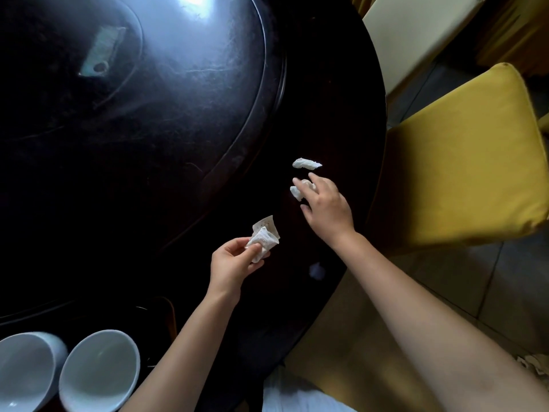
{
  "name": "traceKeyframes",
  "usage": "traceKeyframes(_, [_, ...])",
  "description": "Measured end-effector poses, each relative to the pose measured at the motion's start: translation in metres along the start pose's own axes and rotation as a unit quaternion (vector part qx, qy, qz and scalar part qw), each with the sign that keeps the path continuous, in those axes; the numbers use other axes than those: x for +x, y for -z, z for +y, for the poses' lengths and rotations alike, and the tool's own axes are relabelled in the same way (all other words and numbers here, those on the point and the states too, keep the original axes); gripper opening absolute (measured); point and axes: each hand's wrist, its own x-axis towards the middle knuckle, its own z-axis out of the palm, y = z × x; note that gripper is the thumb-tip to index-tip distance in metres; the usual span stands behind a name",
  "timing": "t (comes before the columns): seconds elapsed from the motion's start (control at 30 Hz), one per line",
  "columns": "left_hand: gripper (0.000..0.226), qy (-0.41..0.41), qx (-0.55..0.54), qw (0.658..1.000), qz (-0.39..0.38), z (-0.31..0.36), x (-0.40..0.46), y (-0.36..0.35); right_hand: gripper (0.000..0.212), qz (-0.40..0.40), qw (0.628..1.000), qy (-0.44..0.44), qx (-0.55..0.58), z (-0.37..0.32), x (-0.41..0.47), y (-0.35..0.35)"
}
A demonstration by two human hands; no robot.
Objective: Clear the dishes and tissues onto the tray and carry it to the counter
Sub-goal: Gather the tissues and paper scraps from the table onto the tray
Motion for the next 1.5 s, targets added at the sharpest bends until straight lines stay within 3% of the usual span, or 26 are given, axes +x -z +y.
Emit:
traceKeyframes(0.1, [0.015,0.006,-0.011,1.0,0.006,-0.002,0.0,0.003,0.029,-0.007,0.998,0.035,-0.048,0.005,0.007,-0.009])
traceKeyframes(0.3, [0.012,0.012,-0.02,1.0,0.02,0.0,-0.002,0.012,0.013,0.058,0.996,0.056,0.05,0.011,0.016,-0.012])
traceKeyframes(0.53, [0.013,0.022,-0.043,0.999,0.025,0.0,-0.004,0.015,0.018,0.11,0.984,0.014,0.139,0.014,0.041,-0.002])
traceKeyframes(0.7, [0.014,0.022,-0.042,0.998,0.029,-0.001,-0.005,0.016,0.018,0.004,0.992,-0.044,0.118,0.013,0.063,-0.004])
traceKeyframes(0.8, [0.015,0.021,-0.042,0.999,0.028,-0.002,-0.007,0.017,0.028,0.013,0.995,-0.039,0.094,0.011,0.065,-0.003])
traceKeyframes(1.0, [0.011,0.014,-0.044,0.998,0.032,0.004,-0.016,0.021,0.024,0.044,0.993,-0.059,0.094,0.006,0.062,-0.004])
traceKeyframes(1.23, [0.011,-0.004,-0.026,1.0,0.015,0.021,-0.04,0.037,0.012,0.11,0.979,-0.017,0.172,-0.036,-0.008,0.011])
traceKeyframes(1.5, [0.01,-0.025,0.005,0.999,-0.03,0.027,-0.095,0.09,0.02,0.14,0.978,0.021,0.152,-0.121,-0.136,0.03])
